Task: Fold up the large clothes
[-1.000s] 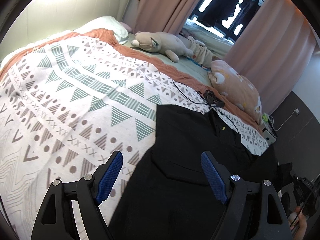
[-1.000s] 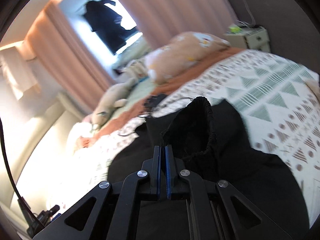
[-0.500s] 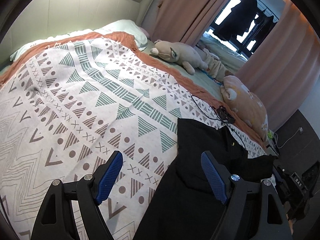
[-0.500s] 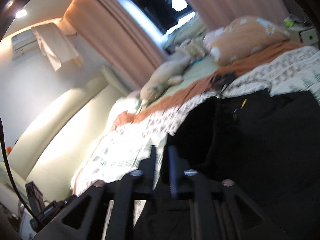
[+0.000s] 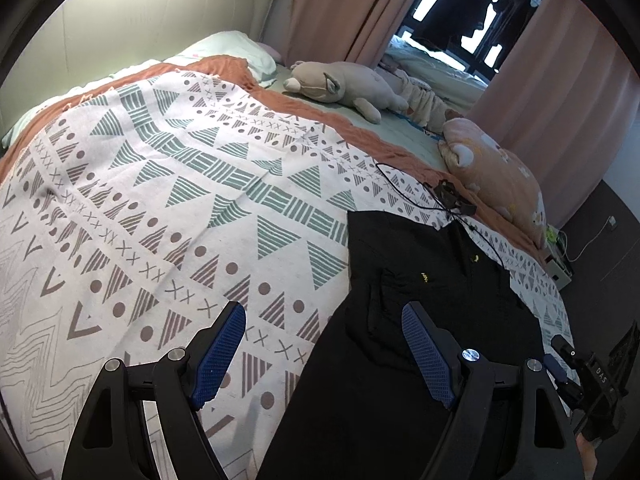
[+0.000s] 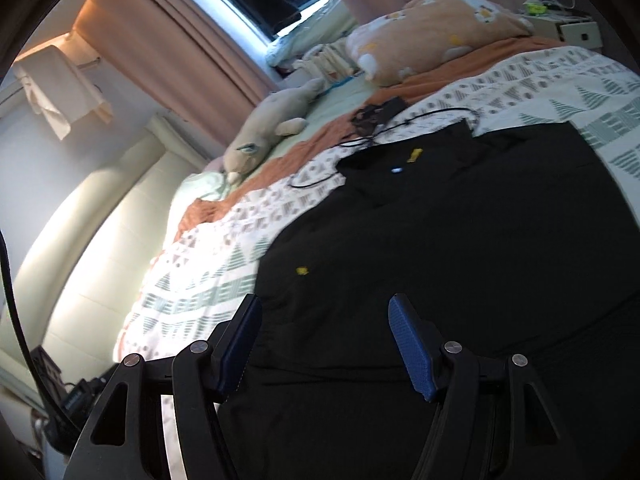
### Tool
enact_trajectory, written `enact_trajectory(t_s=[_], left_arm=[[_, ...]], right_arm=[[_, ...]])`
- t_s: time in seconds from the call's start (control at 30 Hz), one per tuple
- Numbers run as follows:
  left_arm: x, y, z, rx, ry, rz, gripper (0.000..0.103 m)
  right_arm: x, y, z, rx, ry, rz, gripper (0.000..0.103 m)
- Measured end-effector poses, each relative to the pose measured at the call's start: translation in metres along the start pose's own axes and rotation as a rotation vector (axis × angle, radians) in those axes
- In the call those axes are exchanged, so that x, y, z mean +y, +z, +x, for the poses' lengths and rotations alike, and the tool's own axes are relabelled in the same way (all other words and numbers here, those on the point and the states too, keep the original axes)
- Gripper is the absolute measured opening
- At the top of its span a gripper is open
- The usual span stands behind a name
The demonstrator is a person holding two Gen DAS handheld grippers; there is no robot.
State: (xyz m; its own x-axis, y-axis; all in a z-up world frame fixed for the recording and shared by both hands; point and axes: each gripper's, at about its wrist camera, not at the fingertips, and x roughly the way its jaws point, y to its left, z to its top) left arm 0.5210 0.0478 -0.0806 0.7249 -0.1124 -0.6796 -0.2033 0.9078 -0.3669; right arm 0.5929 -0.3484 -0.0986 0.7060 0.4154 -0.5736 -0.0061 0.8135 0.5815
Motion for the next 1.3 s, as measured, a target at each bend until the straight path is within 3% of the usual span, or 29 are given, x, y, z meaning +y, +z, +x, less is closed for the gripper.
enact_trajectory(t_s=[0.1,0.3,0.73,0.87,0.93,1.03,1.2,1.27,1.3], left_arm=[[-0.014,-0.005,0.010,0.017,-0.003,0.029,0.081],[-0.047,-0.020,0.031,0.044,0.028,0.121,0.081],[-0.091,-0.049,0.078,0.099,0.052,0.242,0.081],[-0.095,-0.055,0.090,0.117,0.073,0.267,0.078],[-0.095,-0.055,0.093,0.122,0.078,0.270,0.076],[-0.093,-0.053,0.092,0.115,0.085,0.262,0.076],[-0.087,-0.047,0.084,0.101,0.092,0.242,0.076],[-0.085,-0.045,0.080,0.105,0.092,0.234,0.077],[-0.084,-0.043,0.078,0.107,0.091,0.230,0.077]], right_arm=[[-0.031,0.004,-0.014,0.001,-0.109,-0.004,0.066],[-0.097,0.018,-0.044,-0.012,-0.204,0.076,0.066],[-0.240,0.013,-0.065,-0.014,-0.281,0.418,0.065],[-0.260,0.010,-0.053,-0.003,-0.265,0.473,0.054],[-0.265,0.010,-0.050,-0.010,-0.280,0.471,0.032],[-0.273,0.010,-0.049,-0.035,-0.336,0.491,0.012],[-0.272,0.010,-0.054,-0.043,-0.351,0.521,0.013],[-0.264,0.010,-0.054,-0.028,-0.367,0.511,0.019],[-0.261,0.009,-0.055,-0.024,-0.363,0.514,0.026]])
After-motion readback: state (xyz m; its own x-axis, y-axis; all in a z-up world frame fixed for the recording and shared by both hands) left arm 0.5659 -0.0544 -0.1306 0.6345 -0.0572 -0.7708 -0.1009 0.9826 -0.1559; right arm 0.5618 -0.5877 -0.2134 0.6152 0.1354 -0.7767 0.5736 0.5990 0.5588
